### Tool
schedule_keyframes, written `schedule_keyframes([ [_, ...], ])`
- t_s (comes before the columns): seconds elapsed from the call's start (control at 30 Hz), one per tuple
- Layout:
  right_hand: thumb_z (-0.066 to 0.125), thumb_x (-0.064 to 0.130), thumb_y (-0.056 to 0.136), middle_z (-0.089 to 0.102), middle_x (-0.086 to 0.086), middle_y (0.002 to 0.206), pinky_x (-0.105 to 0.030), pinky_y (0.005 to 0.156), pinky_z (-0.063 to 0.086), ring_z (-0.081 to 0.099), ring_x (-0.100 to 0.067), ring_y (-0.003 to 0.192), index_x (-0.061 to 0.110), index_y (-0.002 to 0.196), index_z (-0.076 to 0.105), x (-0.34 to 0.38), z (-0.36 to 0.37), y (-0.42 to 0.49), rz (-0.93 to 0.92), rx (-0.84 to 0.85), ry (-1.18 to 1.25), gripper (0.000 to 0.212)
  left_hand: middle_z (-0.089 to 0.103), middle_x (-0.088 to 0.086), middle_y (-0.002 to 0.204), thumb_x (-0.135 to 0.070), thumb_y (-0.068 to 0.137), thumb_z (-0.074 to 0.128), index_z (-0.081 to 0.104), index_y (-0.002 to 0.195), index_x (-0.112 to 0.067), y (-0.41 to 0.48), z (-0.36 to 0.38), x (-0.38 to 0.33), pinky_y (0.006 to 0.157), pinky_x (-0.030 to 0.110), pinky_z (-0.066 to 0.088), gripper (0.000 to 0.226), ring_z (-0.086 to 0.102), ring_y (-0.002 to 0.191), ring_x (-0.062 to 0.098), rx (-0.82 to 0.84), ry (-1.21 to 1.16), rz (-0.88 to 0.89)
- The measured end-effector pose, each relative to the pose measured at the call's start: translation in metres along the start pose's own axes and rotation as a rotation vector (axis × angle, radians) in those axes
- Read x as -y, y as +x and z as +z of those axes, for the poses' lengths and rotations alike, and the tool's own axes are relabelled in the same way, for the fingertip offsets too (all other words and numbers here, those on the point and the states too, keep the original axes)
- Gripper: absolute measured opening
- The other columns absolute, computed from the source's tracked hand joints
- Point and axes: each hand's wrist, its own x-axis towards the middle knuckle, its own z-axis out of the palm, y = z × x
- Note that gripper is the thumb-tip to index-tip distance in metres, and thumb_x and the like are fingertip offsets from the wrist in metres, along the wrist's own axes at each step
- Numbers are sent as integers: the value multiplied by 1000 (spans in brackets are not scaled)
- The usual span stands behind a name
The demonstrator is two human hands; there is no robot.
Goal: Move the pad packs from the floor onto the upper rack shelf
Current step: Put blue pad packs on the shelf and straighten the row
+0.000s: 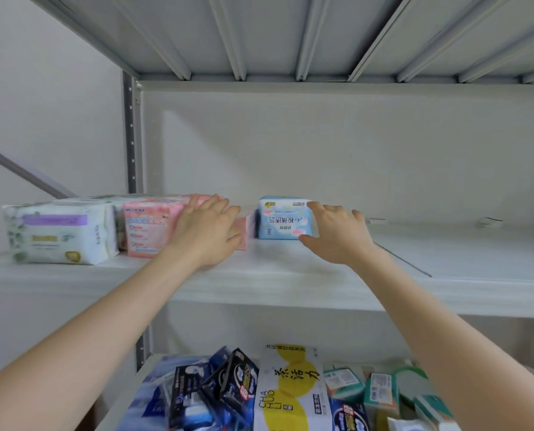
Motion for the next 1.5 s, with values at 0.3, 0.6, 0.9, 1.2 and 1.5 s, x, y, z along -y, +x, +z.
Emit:
schedule_keyframes([
  [0.3,45,49,93,44,2,143,-49,112,21,35,-20,135,19,143,30,71,-19,-81,7,-25,-66,61,18,8,160,-48,96,39,25,151,-22,-113,-30,36,120,44,2,62,11,149,25,18,22,45],
  [0.6,46,49,92,44,2,144,-47,113,22,37,-21,134,22,144,29,135,-29,-114,-65,-29,2,61,16,10,161,-48,97,39,24,151,-20,-190,-40,89,121,44,5,63,11,149,26,22,51,-45],
  [0.9,52,49,90,48,1,142,-47,109,27,38,-23,133,23,143,34,191,-36,-87,-141,-52,116,63,24,12,158,-50,92,45,27,150,-20,-216,-45,158,120,45,11,68,18,147,28,-5,59,-177],
  [1.2,54,52,88,43,4,146,-37,107,25,35,-20,135,30,143,33,267,-38,-30,-110,-103,195,64,23,8,158,-61,86,54,11,153,-15,-183,-29,255,118,38,20,92,23,144,25,-68,-89,-182],
  [1.5,63,62,78,41,2,149,-46,111,30,34,-23,138,32,146,27,302,-27,18,-111,63,251,83,21,-1,160,-60,69,76,-2,154,-24,-144,13,296,111,33,28,121,25,145,20,117,-716,-246],
])
